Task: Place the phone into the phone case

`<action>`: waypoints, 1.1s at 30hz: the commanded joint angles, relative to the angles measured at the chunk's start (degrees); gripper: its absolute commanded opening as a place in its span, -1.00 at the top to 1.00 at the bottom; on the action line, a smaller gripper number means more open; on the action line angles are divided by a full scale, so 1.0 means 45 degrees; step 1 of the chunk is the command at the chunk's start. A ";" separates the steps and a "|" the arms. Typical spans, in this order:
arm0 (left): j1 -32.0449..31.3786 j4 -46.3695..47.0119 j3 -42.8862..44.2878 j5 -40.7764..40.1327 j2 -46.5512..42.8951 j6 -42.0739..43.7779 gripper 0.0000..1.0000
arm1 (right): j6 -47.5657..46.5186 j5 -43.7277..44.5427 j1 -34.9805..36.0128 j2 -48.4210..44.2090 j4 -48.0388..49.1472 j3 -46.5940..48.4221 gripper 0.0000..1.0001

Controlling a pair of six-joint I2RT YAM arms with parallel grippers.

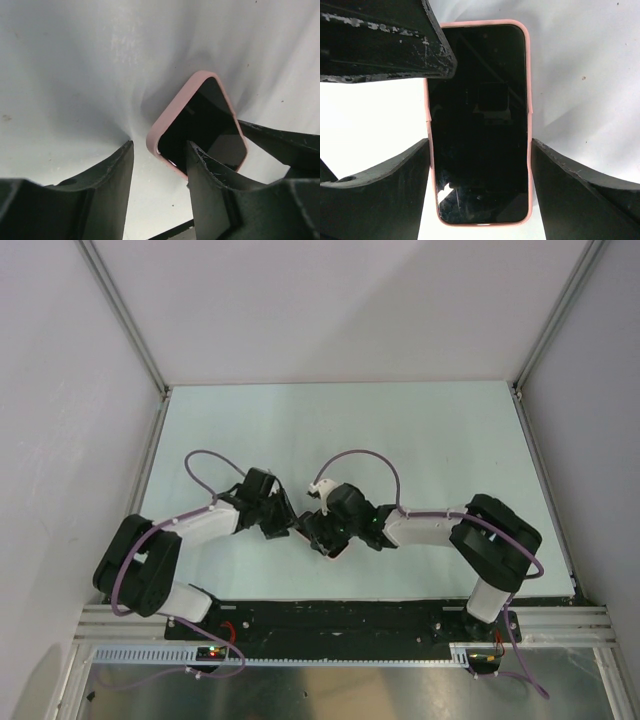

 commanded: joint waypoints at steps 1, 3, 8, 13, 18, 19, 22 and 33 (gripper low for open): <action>0.0408 0.2440 -0.0878 0.1565 0.0275 -0.1357 0.00 | 0.0962 -0.1751 -0.0351 0.0691 0.0093 -0.0729 -0.34; 0.0670 0.3631 -0.1350 0.2074 0.0475 -0.1859 0.01 | 0.1129 -0.2112 -0.0598 0.0662 0.0330 -0.0861 -0.33; 0.1056 0.5116 -0.1831 0.2768 0.0984 -0.2517 0.07 | 0.1262 -0.2432 -0.0759 0.0679 0.0555 -0.1026 -0.33; 0.1391 0.5253 -0.1852 0.3063 0.1185 -0.2419 0.20 | 0.1290 -0.2343 -0.0762 0.0767 0.0564 -0.1079 -0.33; 0.1530 0.4976 -0.1835 0.3145 0.1590 -0.2002 0.45 | 0.1289 -0.2251 -0.0763 0.0818 0.0584 -0.1076 -0.32; 0.1534 0.4883 -0.1834 0.3108 0.1684 -0.1897 0.52 | 0.1283 -0.2213 -0.0768 0.0830 0.0591 -0.1078 -0.32; 0.1538 0.4417 -0.1833 0.2731 0.1677 -0.1481 0.71 | 0.1250 -0.2125 -0.0754 0.0894 0.0562 -0.1078 -0.32; 0.1342 0.0859 -0.0897 0.0378 0.0724 0.0667 0.99 | 0.1191 -0.1718 -0.0620 0.1105 0.0506 -0.0898 -0.33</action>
